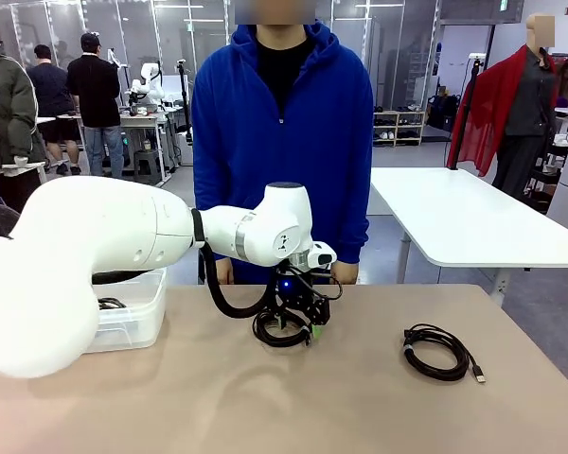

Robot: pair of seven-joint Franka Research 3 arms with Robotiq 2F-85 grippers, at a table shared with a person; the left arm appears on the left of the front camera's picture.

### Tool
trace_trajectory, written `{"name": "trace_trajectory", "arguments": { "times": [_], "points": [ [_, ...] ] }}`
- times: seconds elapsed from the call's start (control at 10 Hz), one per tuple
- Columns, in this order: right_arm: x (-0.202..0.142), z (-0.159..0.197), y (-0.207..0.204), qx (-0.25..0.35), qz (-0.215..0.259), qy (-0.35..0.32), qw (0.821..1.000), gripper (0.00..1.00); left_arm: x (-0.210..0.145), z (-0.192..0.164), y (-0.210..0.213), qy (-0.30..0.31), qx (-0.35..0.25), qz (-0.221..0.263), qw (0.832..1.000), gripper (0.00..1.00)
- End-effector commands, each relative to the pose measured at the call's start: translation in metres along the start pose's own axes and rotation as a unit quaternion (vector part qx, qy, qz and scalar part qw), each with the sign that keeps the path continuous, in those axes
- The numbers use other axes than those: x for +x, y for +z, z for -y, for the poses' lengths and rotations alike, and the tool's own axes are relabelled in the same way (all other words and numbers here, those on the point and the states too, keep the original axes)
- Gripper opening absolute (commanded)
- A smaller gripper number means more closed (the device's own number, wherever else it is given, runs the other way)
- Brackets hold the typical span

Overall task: Organize and store the cables.
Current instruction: Place the USB Extension Cable into the Organizing box.

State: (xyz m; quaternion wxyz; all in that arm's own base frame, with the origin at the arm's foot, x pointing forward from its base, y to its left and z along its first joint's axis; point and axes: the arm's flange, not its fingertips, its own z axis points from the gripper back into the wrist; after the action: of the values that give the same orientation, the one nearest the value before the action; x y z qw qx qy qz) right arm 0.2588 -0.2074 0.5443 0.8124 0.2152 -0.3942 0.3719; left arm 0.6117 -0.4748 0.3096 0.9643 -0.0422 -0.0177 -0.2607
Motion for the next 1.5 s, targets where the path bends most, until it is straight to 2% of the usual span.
{"name": "trace_trajectory", "arguments": {
  "times": [0.0, 0.1, 0.2, 0.5, 0.9, 1.0, 1.1, 1.2, 1.3, 1.4],
  "points": [
    [0.0, 0.001, -0.001, -0.003, 0.0, 0.0, 1.0, 1.0, 0.02, 0.01, 0.005, 0.013, 0.027, -0.013, 0.999, 0.31],
    [0.0, 0.001, -0.001, -0.003, 0.0, 0.0, 1.0, 1.0, 0.018, 0.013, 0.004, 0.018, 0.034, -0.014, 0.999, 0.22],
    [0.0, 0.001, -0.001, -0.003, 0.0, 0.0, 1.0, 1.0, 0.017, 0.015, 0.006, 0.023, 0.039, -0.012, 0.999, 0.0],
    [0.0, 0.001, -0.001, -0.003, 0.0, 0.0, 1.0, 1.0, 0.017, 0.016, 0.002, 0.027, 0.045, -0.027, 0.998, 0.03],
    [0.0, 0.001, -0.001, -0.003, 0.0, 0.0, 1.0, 1.0, 0.014, 0.014, 0.003, 0.034, 0.042, -0.034, 0.998, 0.0],
    [0.0, 0.001, -0.001, -0.003, 0.0, 0.0, 1.0, 1.0, 0.01, 0.011, 0.013, 0.04, 0.045, -0.031, 0.998, 0.0],
    [0.0, 0.001, -0.001, -0.003, 0.0, 0.0, 1.0, 1.0, 0.005, 0.007, 0.021, 0.042, 0.033, -0.078, 0.996, 0.0],
    [0.0, 0.001, -0.001, -0.003, 0.0, 0.0, 1.0, 1.0, 0.001, 0.007, 0.034, 0.049, 0.057, -0.075, 0.994, 0.08],
    [0.0, 0.001, -0.001, -0.003, 0.0, 0.0, 1.0, 1.0, -0.009, 0.009, 0.056, 0.05, 0.06, -0.057, 0.995, 0.08],
    [0.0, 0.001, -0.001, -0.003, 0.0, 0.0, 1.0, 1.0, -0.018, 0.009, 0.072, 0.041, 0.069, -0.06, 0.995, 0.08]
  ]
}}
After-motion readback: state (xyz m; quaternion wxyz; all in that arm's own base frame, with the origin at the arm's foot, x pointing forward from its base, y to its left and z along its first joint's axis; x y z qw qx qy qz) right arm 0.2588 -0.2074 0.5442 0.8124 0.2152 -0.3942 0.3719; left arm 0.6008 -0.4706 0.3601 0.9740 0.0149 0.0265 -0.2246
